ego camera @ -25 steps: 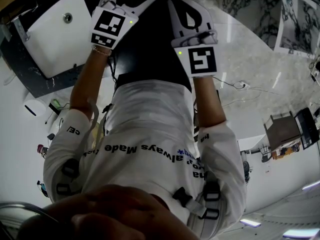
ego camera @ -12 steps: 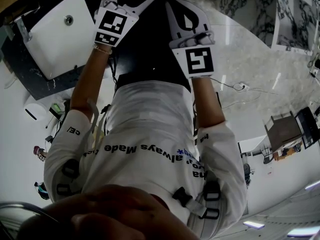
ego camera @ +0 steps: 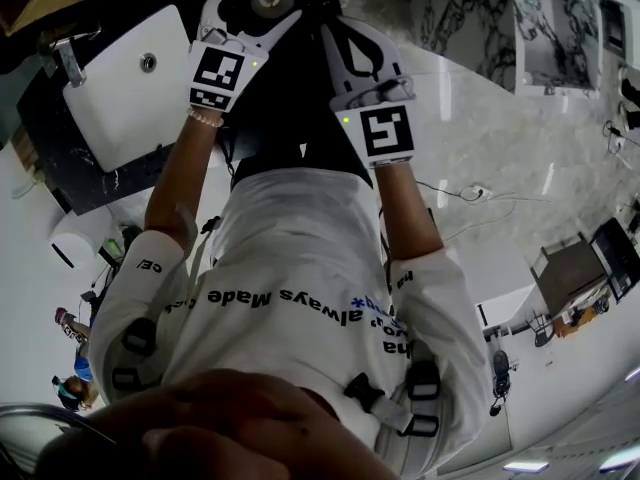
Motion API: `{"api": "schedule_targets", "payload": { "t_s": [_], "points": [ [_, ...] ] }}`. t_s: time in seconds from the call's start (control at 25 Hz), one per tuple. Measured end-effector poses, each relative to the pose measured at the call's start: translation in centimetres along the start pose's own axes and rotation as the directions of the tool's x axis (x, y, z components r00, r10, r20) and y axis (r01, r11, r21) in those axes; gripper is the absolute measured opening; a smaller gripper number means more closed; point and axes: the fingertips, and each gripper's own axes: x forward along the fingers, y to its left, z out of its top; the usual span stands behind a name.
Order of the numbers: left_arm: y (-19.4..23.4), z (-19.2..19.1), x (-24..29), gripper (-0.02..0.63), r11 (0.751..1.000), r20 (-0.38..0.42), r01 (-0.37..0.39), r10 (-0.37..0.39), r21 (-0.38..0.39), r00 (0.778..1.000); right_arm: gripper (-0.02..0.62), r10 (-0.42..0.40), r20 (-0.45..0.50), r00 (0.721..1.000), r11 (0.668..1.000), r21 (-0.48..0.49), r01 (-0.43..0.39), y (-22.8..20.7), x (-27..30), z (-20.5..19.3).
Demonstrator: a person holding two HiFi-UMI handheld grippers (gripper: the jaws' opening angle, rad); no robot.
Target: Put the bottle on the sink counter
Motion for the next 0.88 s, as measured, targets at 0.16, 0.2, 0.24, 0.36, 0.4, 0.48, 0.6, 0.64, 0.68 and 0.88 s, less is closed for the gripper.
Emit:
{"api": "schedule_targets", "payload": {
  "t_s": [0.16, 0.2, 0.24, 0.36, 0.4, 0.48, 0.6, 0.64, 0.68, 0.88],
  "points": [
    [-0.6, 4.6, -3.0, 0.353, 1.0, 0.081, -0.01, 0.011, -0.015, 0.997, 0.011, -0.004, 0.037, 0.999, 1.0, -0.014, 0.004, 0.4, -1.4, 2.7],
    [-1.0, 5.5, -3.7, 0.353, 1.0, 0.095, -0.003, 0.005, -0.026, 0.995, 0.011, -0.003, 0.046, 0.999, 1.0, -0.014, 0.004, 0.6, -1.8, 3.5],
    [-1.5, 6.3, -4.5, 0.353, 0.999, 0.107, 0.01, -0.005, -0.044, 0.994, 0.011, 0.0, 0.058, 0.998, 1.0, -0.016, 0.001, 0.8, -2.2, 4.2],
    [-3.1, 8.4, -6.7, 0.351, 0.993, 0.144, 0.059, -0.044, -0.098, 0.989, 0.011, 0.013, 0.103, 0.995, 1.0, -0.03, -0.01, 1.6, -3.3, 6.3],
    [-3.6, 9.1, -7.6, 0.351, 0.992, 0.159, 0.068, -0.051, -0.104, 0.986, 0.011, 0.015, 0.111, 0.994, 0.999, -0.034, -0.011, 1.9, -3.7, 7.0],
    [-4.2, 10.5, -9.2, 0.35, 0.992, 0.188, 0.07, -0.05, -0.103, 0.981, 0.011, 0.018, 0.106, 0.994, 0.999, -0.039, -0.014, 2.5, -4.6, 8.3],
    [-4.9, 12.1, -11.4, 0.329, 0.992, 0.217, 0.066, -0.041, -0.11, 0.975, 0.011, 0.017, 0.13, 0.991, 0.999, -0.037, -0.012, 3.0, -6.0, 10.2],
    [-5.1, 12.6, -12.1, 0.316, 0.991, 0.225, 0.069, -0.042, -0.115, 0.974, 0.011, 0.017, 0.15, 0.989, 0.999, -0.036, -0.012, 3.1, -6.5, 10.9],
    [-5.4, 13.2, -12.8, 0.292, 0.99, 0.236, 0.072, -0.043, -0.117, 0.971, 0.011, 0.021, 0.155, 0.988, 0.999, -0.037, -0.015, 3.4, -7.0, 11.4],
    [-6.8, 16.9, -16.4, 0.192, 0.99, 0.301, 0.084, -0.047, -0.113, 0.953, 0.011, 0.051, 0.134, 0.99, 0.998, -0.055, -0.043, 5.1, -9.2, 13.6]
  ]
}}
